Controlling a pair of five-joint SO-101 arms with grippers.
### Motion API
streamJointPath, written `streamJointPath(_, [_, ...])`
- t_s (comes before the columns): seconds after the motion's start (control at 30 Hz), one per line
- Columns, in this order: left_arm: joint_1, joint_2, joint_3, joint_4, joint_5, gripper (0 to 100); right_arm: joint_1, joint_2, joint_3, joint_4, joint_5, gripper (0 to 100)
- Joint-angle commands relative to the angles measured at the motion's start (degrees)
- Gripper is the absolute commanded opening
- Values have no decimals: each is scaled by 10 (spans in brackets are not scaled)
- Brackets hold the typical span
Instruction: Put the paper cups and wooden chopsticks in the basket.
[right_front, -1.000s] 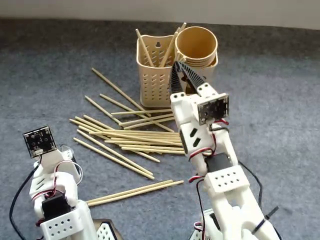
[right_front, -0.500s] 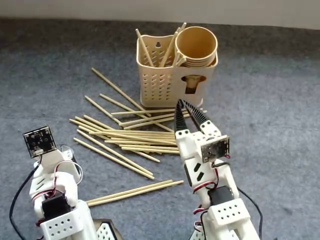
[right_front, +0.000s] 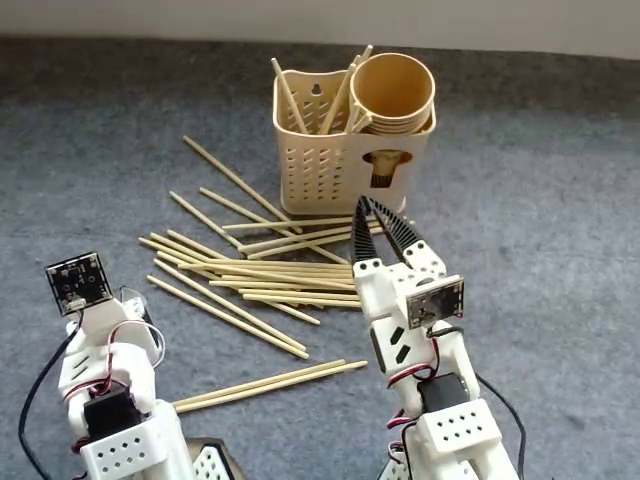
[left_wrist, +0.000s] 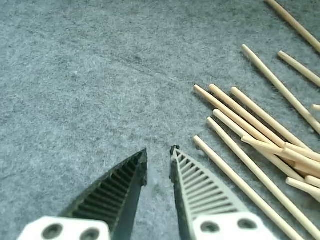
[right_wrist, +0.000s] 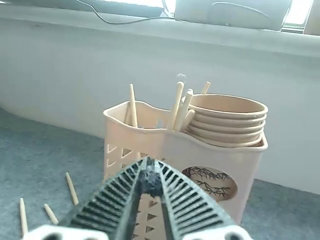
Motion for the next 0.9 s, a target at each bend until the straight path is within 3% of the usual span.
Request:
streamJointPath(0.0, [0, 0, -29, -4, -33, 98, 44, -8, 59, -10, -4, 5])
streamJointPath(0.2, [0, 1, -143, 78, -199, 95, 116, -8, 58, -10, -4, 5])
streamJointPath(0.33, [10, 6, -219, 122, -256, 95, 123, -8, 60, -10, -4, 5])
streamJointPath(0.6, [140, 19, -321, 236, -312, 94, 124, -6, 58, -10, -2, 5])
streamJointPath(0.87, [248, 270, -365, 305, -440, 98, 124, -6, 58, -10, -2, 5])
